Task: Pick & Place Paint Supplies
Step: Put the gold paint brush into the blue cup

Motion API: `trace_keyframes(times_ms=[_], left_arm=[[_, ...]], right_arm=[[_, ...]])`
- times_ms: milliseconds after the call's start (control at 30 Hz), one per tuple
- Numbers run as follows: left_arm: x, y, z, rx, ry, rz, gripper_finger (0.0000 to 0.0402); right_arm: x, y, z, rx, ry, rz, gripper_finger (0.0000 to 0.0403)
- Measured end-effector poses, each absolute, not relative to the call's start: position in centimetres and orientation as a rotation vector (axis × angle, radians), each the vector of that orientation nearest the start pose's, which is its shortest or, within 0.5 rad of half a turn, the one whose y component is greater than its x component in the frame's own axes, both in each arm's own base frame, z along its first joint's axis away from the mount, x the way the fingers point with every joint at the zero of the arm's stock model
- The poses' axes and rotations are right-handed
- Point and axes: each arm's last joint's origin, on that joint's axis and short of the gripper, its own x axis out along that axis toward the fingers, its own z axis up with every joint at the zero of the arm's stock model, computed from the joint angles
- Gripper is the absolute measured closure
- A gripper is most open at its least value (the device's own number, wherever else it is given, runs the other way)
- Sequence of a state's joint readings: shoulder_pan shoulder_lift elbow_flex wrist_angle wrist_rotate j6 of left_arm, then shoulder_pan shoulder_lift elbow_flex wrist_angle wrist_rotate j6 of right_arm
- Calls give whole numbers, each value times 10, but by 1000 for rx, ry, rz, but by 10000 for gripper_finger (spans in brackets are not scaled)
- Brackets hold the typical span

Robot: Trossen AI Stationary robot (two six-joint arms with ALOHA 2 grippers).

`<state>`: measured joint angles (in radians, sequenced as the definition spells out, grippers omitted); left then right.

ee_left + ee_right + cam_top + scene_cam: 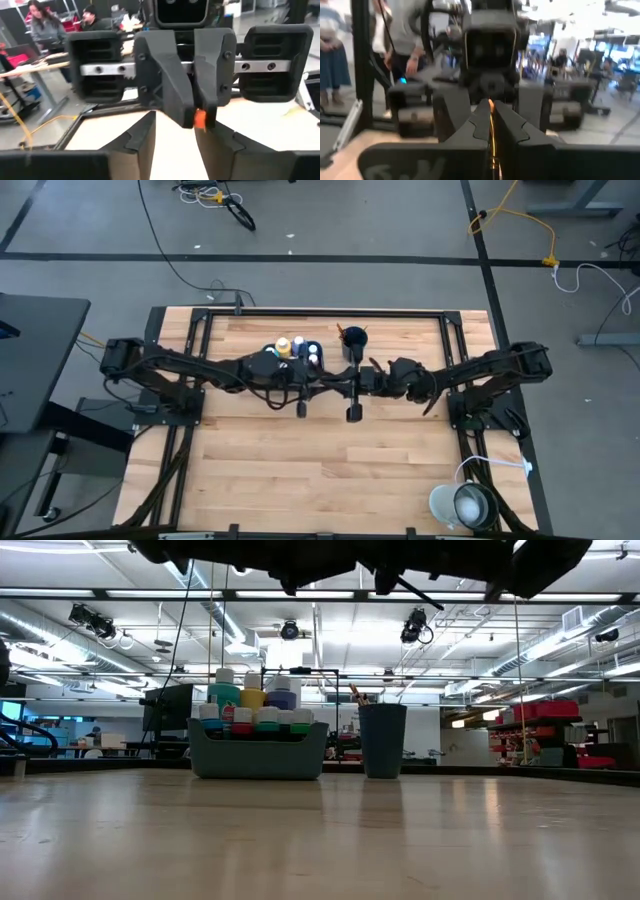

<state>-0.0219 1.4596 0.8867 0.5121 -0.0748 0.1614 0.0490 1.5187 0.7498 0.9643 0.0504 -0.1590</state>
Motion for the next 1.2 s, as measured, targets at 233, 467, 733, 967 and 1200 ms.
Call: trace_keyframes(times_ms=[233,467,733,967,1200], left_arm=[[309,-5,291,207,123,77,212],[309,-6,289,214,135,49,210],[309,-6,286,214,160,53,251],[307,-5,285,229,178,63,282],[307,-5,285,230,190,68,288]], right_arm=[[303,13,269,-144,-66,-24,392],[302,13,267,-125,-26,-22,392],[302,13,265,-124,-13,-22,392],[302,13,263,-112,21,-24,392],[302,11,258,-124,76,-68,392]])
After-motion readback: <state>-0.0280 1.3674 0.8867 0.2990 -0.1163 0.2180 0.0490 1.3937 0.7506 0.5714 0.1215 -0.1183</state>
